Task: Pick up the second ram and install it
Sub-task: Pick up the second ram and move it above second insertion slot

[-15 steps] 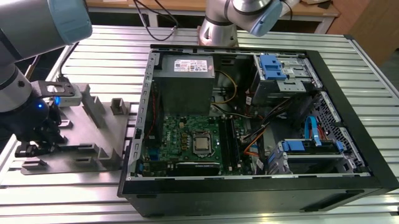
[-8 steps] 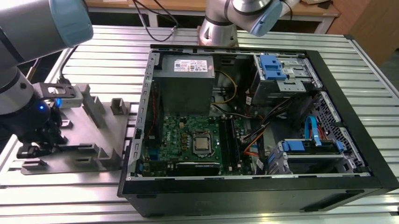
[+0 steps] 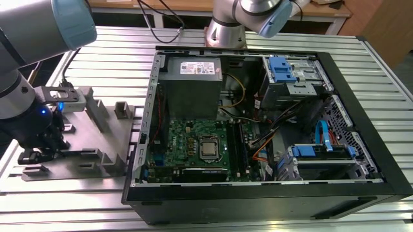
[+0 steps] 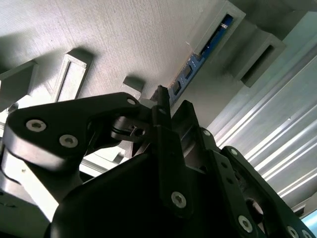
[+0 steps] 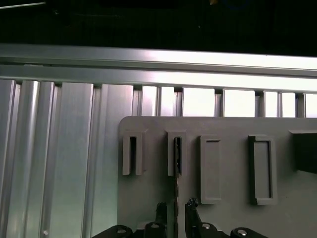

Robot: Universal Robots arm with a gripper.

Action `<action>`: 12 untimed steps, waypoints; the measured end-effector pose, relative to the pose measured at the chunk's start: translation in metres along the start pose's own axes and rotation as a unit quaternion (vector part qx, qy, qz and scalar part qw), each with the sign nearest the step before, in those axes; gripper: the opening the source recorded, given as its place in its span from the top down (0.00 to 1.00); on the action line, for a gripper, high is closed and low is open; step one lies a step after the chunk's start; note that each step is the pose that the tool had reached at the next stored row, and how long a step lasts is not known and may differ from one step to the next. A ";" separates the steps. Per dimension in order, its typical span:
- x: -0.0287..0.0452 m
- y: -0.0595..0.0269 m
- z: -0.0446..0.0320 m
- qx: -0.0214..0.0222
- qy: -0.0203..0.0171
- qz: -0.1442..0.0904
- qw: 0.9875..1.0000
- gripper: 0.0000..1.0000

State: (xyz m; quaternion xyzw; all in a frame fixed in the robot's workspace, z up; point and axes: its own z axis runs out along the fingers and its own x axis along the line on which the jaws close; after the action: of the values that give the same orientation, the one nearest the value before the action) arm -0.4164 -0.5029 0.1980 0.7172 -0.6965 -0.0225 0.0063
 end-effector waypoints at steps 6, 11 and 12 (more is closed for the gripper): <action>0.0000 0.0000 0.0005 0.000 0.000 0.000 1.000 0.82; 0.0000 0.0000 0.0006 0.000 0.000 0.000 1.000 0.82; -0.0001 0.0000 0.0005 0.000 -0.001 0.000 1.000 0.82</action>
State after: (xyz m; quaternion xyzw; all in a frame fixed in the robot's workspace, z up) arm -0.4165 -0.5028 0.1975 0.7172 -0.6965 -0.0229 0.0057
